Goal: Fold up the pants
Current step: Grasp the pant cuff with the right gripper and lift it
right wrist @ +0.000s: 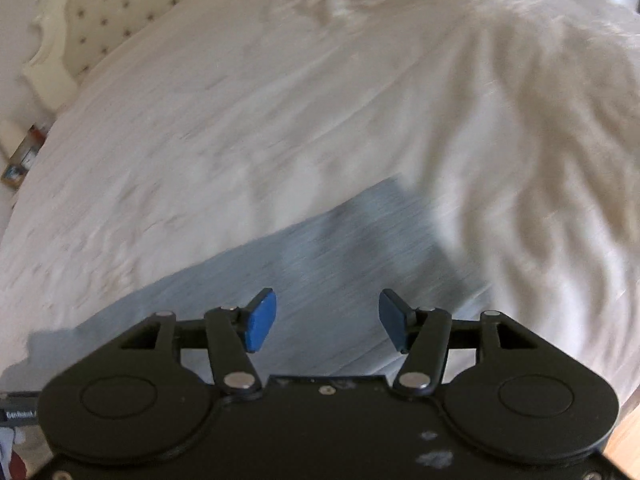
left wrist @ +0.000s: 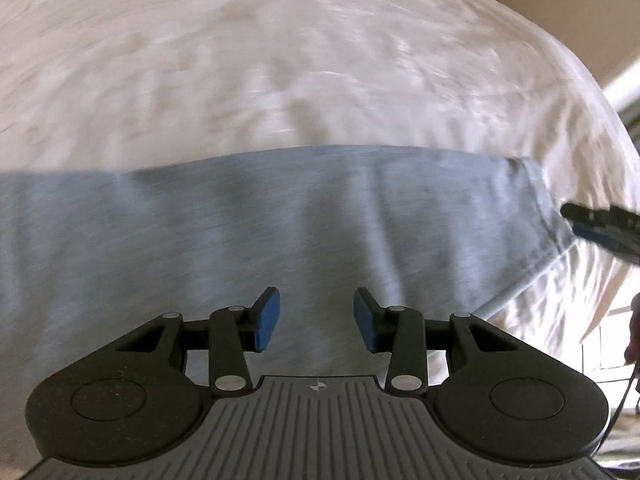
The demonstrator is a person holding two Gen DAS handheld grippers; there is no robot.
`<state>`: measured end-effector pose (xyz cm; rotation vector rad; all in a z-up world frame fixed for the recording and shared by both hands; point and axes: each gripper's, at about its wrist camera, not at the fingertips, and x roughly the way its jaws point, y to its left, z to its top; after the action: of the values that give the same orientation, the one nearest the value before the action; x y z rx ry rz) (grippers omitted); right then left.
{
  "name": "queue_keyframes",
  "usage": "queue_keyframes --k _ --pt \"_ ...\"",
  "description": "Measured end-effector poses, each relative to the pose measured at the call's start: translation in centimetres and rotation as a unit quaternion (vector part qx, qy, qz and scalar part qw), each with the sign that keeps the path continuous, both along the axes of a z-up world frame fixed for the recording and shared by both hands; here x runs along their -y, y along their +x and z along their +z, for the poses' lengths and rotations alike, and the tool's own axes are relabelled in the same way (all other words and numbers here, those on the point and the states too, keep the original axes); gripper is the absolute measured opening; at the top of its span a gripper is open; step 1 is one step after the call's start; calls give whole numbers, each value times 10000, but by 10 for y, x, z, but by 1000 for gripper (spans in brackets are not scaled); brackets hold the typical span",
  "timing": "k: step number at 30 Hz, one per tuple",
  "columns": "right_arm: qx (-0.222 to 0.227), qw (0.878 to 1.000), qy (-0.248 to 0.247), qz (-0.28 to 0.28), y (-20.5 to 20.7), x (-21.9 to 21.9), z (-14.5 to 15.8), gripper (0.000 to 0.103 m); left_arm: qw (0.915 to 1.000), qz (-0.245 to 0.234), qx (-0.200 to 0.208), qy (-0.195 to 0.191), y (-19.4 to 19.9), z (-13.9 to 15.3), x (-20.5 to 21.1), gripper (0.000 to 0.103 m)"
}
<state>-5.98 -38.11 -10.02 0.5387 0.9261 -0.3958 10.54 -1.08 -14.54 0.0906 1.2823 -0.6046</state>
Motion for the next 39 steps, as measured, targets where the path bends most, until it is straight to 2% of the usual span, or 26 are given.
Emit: queue_keyframes --k 4,8,13,15,17,21,23,25,32,39 --pt "-46 10000 5 23 11 38 -11 67 9996 -211 -101 156 -9 -16 35 40" --pt "-159 9998 143 -33 15 65 -27 67 9975 -356 -414 454 -26 -39 35 41" --pt "-390 9972 621 -104 22 82 -57 68 9967 -369 -539 491 -33 -41 27 41" --pt "-468 9944 940 -81 19 84 -69 72 9964 -319 -605 498 -31 -39 25 41" --pt "-489 9918 1177 -16 17 84 -77 85 9962 -282 -627 537 -31 -39 24 41" --pt "-384 9876 1522 51 11 84 -84 91 9954 -316 -600 676 -31 -41 30 43" --pt "-349 9848 1701 92 12 86 -87 103 9951 -286 -634 699 -30 -41 29 44" --pt "-365 9817 1858 196 18 87 -91 103 9948 -252 -672 718 -29 -42 27 45" --pt "-789 9861 1387 461 44 69 -97 103 9948 -145 -698 728 -25 -50 38 46" --pt "-992 9926 471 509 52 35 -98 103 9946 -147 -706 749 -27 -56 48 50"
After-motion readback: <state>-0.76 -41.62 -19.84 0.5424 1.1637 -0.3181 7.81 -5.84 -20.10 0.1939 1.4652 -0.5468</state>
